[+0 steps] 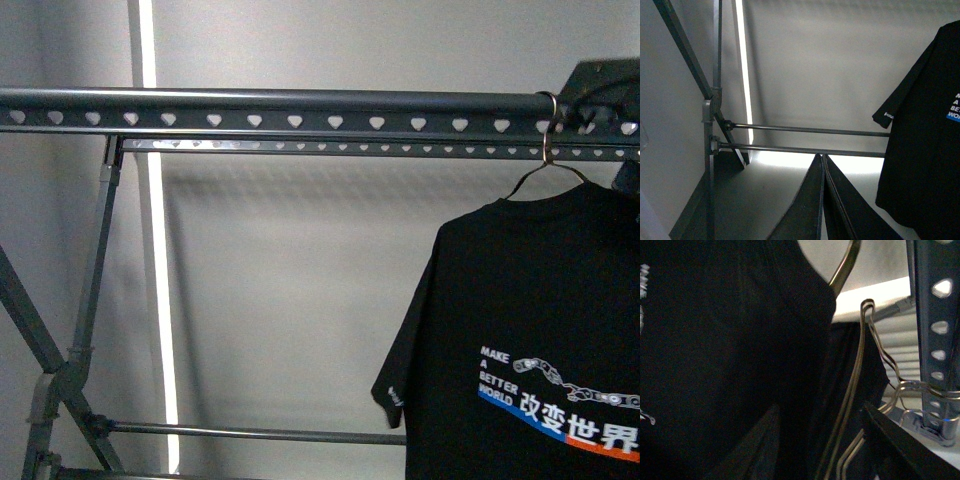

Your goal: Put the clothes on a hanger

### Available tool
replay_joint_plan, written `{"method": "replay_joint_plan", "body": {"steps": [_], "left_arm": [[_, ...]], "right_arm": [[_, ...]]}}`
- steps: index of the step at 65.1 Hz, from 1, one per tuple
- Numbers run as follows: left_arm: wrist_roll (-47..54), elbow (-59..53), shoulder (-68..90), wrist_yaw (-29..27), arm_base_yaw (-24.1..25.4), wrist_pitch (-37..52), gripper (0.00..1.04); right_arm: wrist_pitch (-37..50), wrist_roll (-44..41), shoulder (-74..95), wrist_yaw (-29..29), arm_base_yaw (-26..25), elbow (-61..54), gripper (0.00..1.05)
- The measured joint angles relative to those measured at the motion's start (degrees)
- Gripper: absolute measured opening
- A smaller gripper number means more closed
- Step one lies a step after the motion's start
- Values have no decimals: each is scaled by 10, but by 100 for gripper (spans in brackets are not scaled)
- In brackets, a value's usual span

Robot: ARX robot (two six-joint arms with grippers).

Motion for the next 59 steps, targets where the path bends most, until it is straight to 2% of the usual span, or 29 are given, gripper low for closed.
{"method": "replay_joint_plan", "body": {"steps": [5,12,27,32,39,44,46,48,51,53,56,59], "left_arm": [[0,0,-15,0,0,-15,4],[0,0,-94,0,0,-107,4],[0,0,-111,0,0,-115,4],[0,0,-111,0,0,-115,4],[0,0,-111,0,0,-115,4],[0,0,-111,0,0,-115,4],[0,0,-111,0,0,-115,4],[0,0,-111,0,0,-115,4],[0,0,-111,0,0,-115,4],[0,0,-111,0,0,-115,4],[0,0,-111,0,0,-115,4],[0,0,-111,0,0,-115,4]], "right_arm": [[17,71,-65,-73,-3,-36,80],[44,188,-158,-165,-25,-95,99],[139,492,-394,-332,-140,-296,97],[171,616,-520,-383,-196,-419,97],[177,670,-638,-383,-205,-534,97],[209,680,-733,-349,-193,-624,97],[190,671,-764,-344,-187,-643,94],[147,649,-791,-331,-176,-655,89],[83,613,-845,-282,-129,-704,77],[76,602,-858,-260,-103,-727,72],[74,587,-871,-192,-46,-760,61],[76,581,-877,-182,-20,-775,53]]}}
